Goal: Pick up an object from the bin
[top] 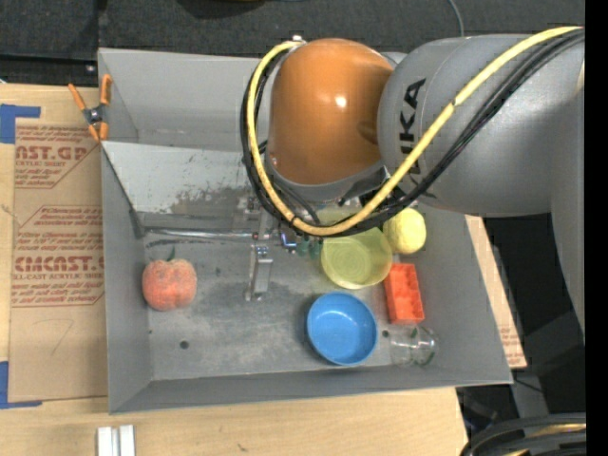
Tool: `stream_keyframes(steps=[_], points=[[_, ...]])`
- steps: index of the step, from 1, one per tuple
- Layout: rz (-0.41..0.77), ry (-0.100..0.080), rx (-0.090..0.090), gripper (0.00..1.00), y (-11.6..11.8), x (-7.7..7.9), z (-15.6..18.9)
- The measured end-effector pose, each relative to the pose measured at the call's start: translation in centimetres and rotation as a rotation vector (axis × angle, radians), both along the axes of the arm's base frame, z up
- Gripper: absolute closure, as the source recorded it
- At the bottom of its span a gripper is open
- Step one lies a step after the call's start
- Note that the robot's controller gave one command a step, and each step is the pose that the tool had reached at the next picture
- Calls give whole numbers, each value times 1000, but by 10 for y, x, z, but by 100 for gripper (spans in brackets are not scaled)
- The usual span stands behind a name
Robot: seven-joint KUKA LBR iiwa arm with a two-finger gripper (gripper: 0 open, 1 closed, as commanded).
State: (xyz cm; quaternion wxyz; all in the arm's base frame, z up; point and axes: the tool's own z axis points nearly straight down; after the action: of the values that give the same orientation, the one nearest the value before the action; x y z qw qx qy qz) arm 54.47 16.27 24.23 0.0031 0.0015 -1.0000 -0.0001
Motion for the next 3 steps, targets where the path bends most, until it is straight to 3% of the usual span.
stream_keyframes(steps=[1,2,3], points=[[-3,-8,2,0,-1,2,5],[157,-8,2,0,54,27,-135],[21,-13,5,0,56,26,-80]])
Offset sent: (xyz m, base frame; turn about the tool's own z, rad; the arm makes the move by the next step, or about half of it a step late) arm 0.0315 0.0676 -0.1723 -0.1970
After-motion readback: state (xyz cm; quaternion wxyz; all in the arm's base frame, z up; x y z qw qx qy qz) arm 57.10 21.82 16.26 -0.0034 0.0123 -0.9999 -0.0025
